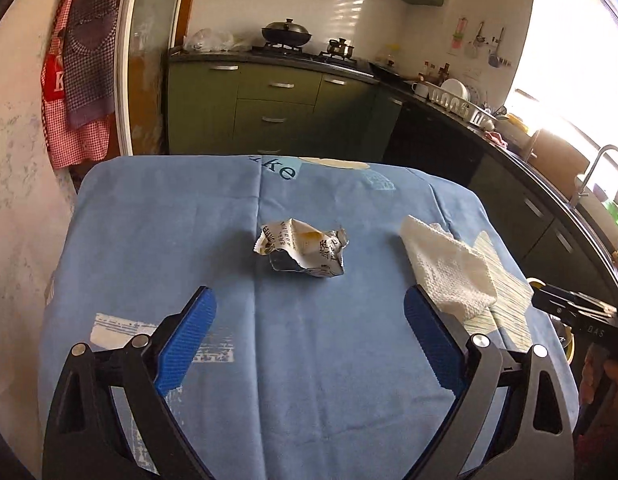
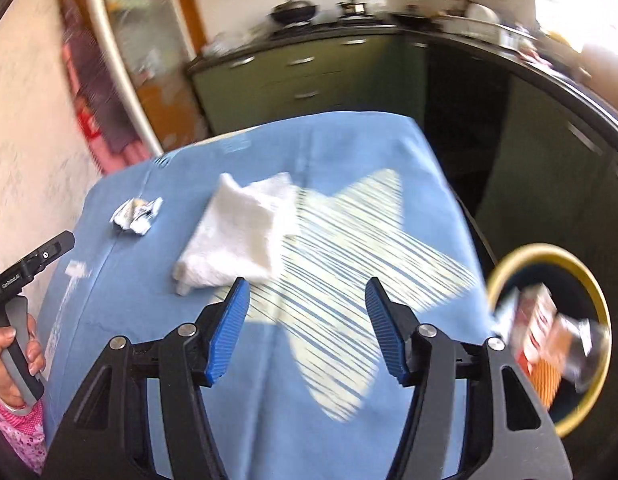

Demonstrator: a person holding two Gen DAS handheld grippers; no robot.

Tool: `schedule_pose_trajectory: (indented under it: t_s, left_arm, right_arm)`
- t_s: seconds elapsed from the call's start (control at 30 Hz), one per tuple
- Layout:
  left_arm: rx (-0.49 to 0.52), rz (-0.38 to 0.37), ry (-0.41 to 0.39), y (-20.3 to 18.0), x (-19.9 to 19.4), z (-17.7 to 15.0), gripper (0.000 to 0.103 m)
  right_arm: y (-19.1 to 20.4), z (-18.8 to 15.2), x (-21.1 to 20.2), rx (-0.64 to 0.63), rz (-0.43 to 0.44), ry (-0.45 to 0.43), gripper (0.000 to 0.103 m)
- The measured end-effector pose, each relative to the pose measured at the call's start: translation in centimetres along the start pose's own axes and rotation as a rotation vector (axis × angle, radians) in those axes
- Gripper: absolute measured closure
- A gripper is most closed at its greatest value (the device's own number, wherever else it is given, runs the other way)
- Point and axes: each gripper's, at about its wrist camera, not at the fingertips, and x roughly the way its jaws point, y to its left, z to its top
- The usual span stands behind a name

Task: Collect trash
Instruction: 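Move the right gripper to the white tissue and close on it, then carry the tissue over the bin and open the right gripper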

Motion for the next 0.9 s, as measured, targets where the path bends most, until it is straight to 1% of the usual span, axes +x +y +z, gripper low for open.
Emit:
schedule_pose_trajectory:
  t_s: [0.03,0.1,0.17,0.27,0.33,0.43,0.7,0.8,0.83,0.87,0.9]
  left_arm:
    - [0.009,0.009,-0.004,-0.2,-0.2,-0.2,0.006]
    - [0.015,0.023,-0.012,0.0,-0.3,-0.5,0.005]
    - [0.007,0.021,-0.005,-0.1,-0.2,-0.5,0.005]
    - [-0.013,0.014,0.007,0.6,0.1,-0.6,0.005]
    - [-0.016,0.010,0.012,0.6,0.2,-0.7,0.005]
    - [-0.012,0.007,0.017,0.4,0.5,-0.7,0.005]
    - [-0.003,0.010,0.033,0.1,0.9,-0.9,0.005]
    - [0.001,0.012,0.038,0.0,1.1,-0.9,0.005]
    - [0.002,0.013,0.041,0.0,1.2,-0.9,0.005]
    - [0.003,0.014,0.043,0.0,1.2,-1.0,0.005]
    - [0.005,0.014,0.047,-0.1,1.3,-1.1,0.005]
  right_arm:
    - [0.9,0.6,0.8,-0.028,0.001,0.011,0.045]
    - [2.7,2.1,2.8,-0.085,-0.021,0.049,0.040]
    - [4.0,3.0,4.4,-0.133,-0.041,0.076,0.035]
    - [5.1,3.9,6.5,-0.176,-0.074,0.111,0.033]
    - [5.3,4.0,7.6,-0.187,-0.083,0.134,0.031]
    - [5.8,3.7,8.8,-0.195,-0.077,0.160,0.031]
    - [7.6,2.6,9.9,-0.242,-0.069,0.184,0.031]
    - [7.9,2.0,10.1,-0.250,-0.067,0.192,0.038]
    - [7.9,2.0,10.1,-0.247,-0.062,0.192,0.044]
    - [7.9,2.0,10.0,-0.246,-0.058,0.192,0.053]
    - [8.0,2.0,9.9,-0.245,-0.051,0.193,0.058]
